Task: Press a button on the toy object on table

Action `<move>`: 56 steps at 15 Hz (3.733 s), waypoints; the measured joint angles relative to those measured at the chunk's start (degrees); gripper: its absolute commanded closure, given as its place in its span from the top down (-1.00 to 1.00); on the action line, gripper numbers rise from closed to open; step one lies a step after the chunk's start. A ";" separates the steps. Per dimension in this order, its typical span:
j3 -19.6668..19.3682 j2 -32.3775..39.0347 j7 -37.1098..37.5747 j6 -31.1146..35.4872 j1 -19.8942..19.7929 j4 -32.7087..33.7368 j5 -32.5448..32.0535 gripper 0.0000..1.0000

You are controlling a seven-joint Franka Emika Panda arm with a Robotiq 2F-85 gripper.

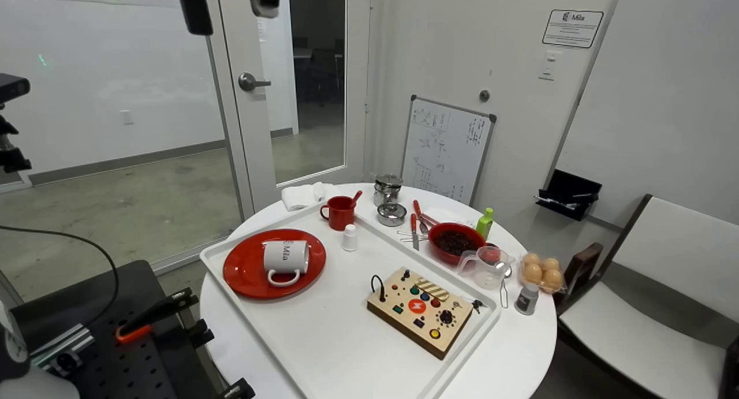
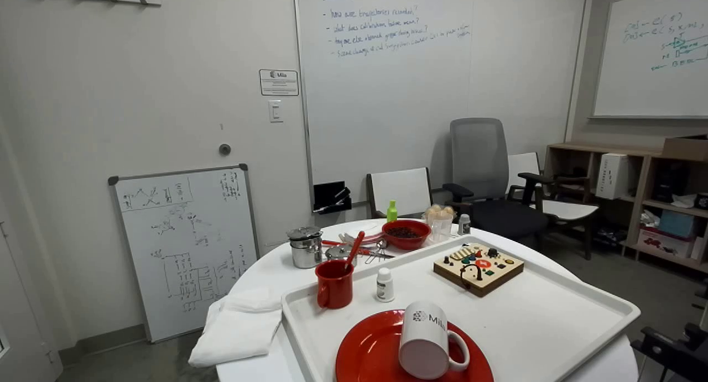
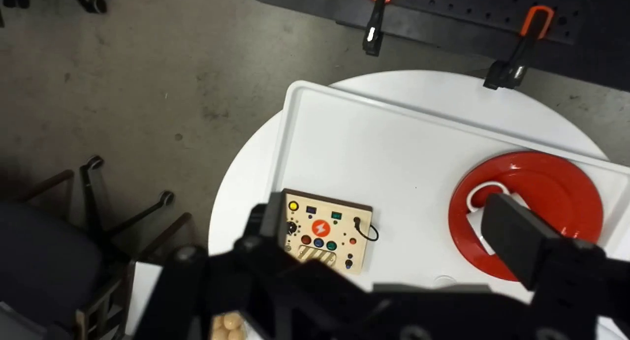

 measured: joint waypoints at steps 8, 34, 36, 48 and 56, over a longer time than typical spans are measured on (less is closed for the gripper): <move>-0.56 14.12 0.04 9.95 -0.31 -0.05 -0.82 0.47; -1.31 30.47 8.84 29.96 -4.06 0.69 -0.89 -0.82; -1.44 34.20 10.68 34.04 -5.24 0.98 -1.05 -0.84; -3.00 51.51 18.32 40.75 -6.52 3.92 -0.73 -0.89; -2.98 52.35 17.18 40.95 -6.35 4.14 -0.41 -0.85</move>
